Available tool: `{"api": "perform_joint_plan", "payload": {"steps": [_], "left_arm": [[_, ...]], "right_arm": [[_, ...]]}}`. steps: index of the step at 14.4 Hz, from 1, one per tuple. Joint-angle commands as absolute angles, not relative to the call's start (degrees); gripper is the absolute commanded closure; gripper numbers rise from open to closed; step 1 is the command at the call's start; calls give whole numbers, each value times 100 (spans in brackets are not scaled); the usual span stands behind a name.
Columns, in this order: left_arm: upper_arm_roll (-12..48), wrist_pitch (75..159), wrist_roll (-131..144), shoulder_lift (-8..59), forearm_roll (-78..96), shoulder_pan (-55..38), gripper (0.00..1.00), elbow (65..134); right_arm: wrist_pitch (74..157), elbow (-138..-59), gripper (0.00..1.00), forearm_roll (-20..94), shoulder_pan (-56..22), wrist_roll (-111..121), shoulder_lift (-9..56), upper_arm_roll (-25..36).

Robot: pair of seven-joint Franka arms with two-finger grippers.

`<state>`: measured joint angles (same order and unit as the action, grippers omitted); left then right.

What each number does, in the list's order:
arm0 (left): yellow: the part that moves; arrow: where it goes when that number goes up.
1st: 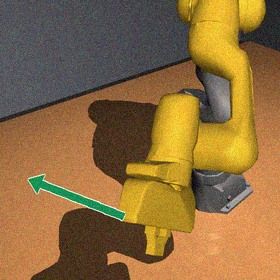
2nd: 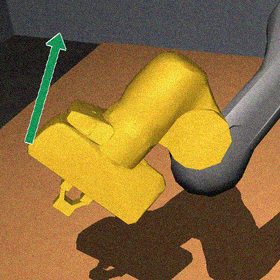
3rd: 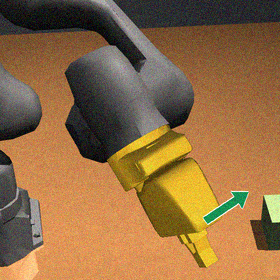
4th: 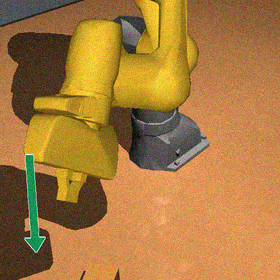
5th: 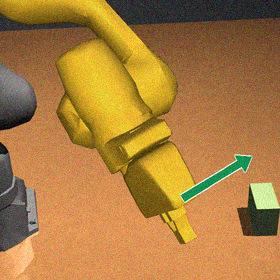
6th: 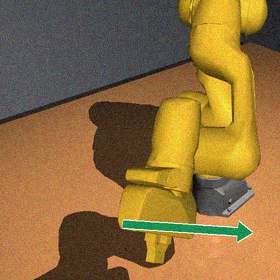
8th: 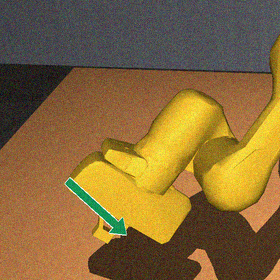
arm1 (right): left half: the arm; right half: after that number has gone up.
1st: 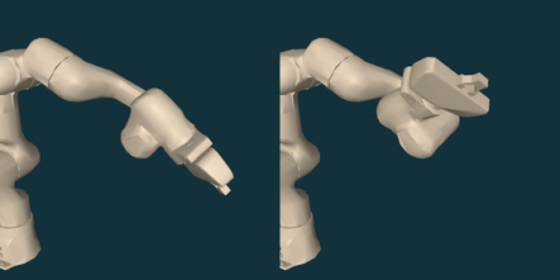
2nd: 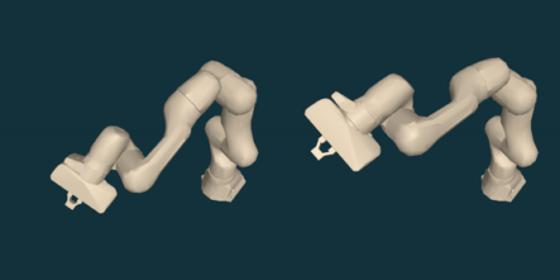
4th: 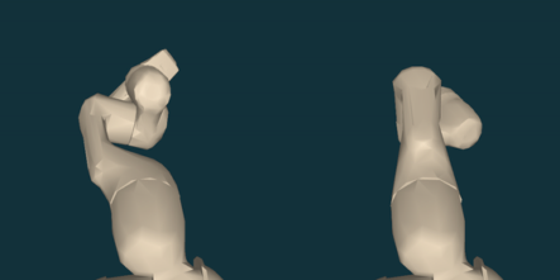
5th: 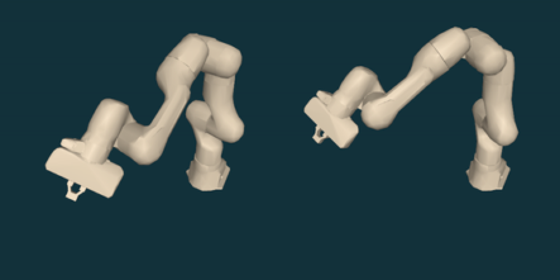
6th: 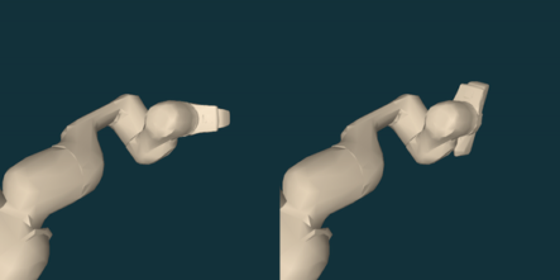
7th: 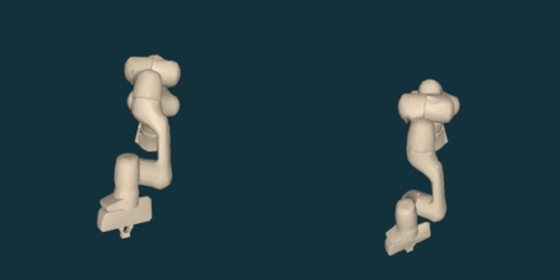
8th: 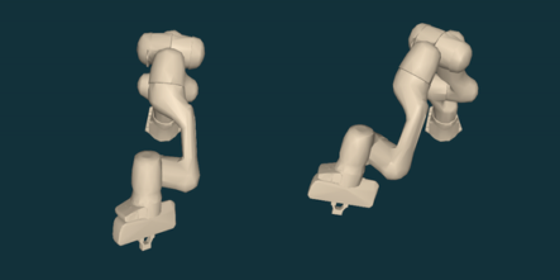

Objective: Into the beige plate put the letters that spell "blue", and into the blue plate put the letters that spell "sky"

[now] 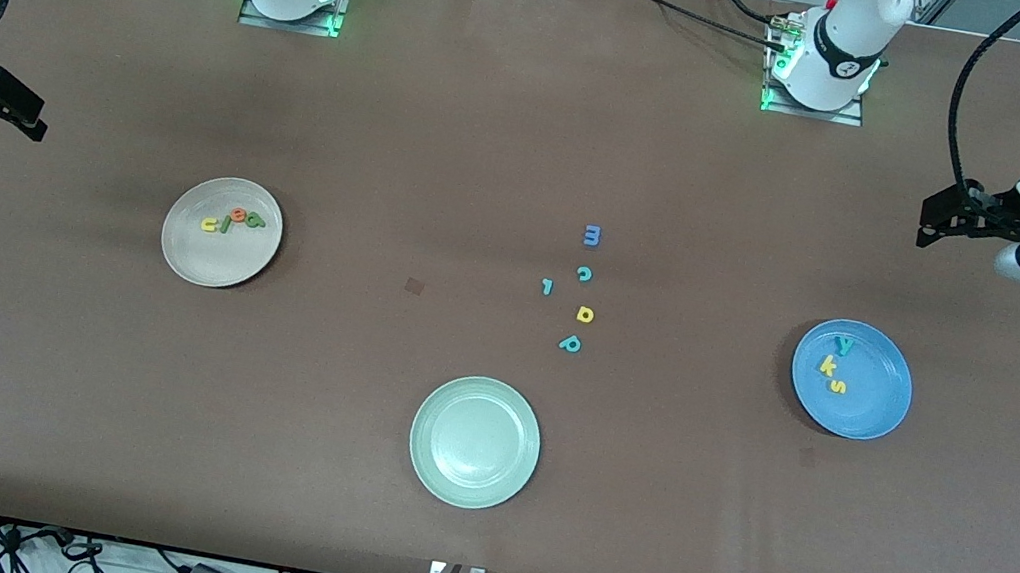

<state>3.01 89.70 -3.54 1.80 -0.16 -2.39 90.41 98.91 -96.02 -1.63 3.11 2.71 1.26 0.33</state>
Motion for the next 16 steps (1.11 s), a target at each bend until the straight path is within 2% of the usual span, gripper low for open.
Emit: {"api": "perform_joint_plan", "payload": {"steps": [1,16], "left_arm": [[281,8833,-334,255,44,-255,0,8859],[281,8833,-334,246,44,-255,0,8859]], "right_arm": [[9914,-9624,0,-220,343,273,70,-9],[9721,-9615,0,-211,378,308,44,17]]}}
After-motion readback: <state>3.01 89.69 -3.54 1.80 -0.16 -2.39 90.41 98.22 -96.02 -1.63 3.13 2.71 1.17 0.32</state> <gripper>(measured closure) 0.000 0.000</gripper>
